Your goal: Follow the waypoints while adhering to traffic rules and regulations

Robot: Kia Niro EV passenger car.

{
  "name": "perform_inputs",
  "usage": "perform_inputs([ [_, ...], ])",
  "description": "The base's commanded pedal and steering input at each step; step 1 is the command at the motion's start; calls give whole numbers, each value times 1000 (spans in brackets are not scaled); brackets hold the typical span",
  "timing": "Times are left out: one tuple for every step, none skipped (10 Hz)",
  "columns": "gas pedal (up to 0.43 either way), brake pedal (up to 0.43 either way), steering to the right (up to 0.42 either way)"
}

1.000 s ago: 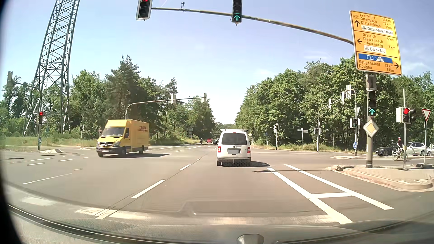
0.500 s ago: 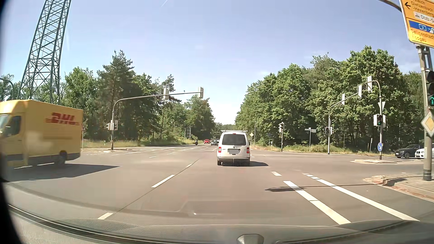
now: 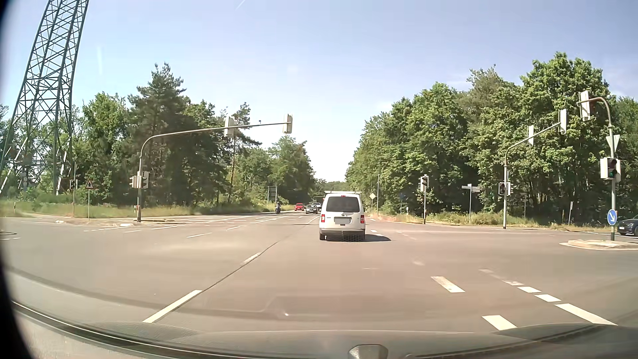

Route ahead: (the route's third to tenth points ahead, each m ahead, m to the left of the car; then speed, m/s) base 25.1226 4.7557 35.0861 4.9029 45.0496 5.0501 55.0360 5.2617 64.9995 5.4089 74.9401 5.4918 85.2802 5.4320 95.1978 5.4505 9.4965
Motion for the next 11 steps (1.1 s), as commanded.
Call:
perform_inputs([
  [177,30,1],
  [177,30,2],
  [177,30,2],
  [177,30,2],
  [177,30,1],
  [177,30,1],
  [177,30,1],
  [177,30,1],
  [177,30,1],
  [177,30,1],
  [177,30,1],
])
